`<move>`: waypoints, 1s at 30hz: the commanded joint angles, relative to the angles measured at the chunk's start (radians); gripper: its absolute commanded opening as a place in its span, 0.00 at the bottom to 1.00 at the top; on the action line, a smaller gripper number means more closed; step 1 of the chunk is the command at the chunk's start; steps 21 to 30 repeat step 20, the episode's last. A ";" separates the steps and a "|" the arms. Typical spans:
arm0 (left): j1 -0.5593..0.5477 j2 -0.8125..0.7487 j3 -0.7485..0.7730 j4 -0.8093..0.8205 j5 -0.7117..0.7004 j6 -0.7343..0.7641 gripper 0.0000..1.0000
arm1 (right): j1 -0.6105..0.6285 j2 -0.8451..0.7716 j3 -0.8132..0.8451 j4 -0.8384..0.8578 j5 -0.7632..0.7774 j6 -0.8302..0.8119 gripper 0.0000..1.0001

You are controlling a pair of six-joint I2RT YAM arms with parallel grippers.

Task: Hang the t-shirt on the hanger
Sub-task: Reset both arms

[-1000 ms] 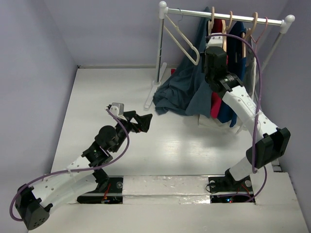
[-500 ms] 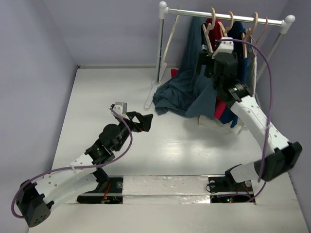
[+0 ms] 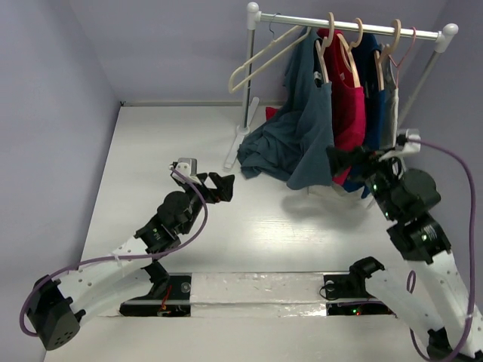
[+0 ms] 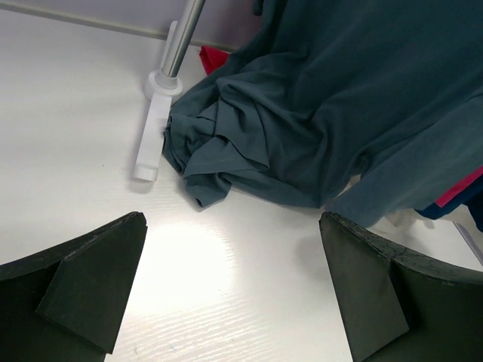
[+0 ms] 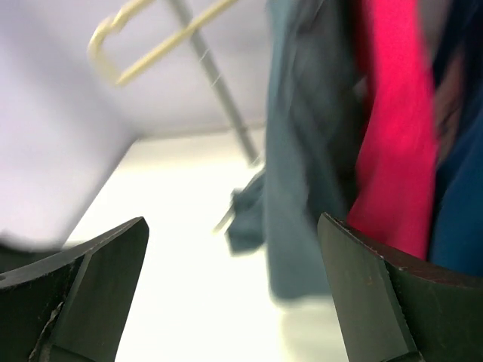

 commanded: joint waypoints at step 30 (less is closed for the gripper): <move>-0.003 -0.462 0.055 -0.310 -0.046 -0.141 0.99 | -0.005 -0.608 -0.274 -0.158 -0.037 0.068 1.00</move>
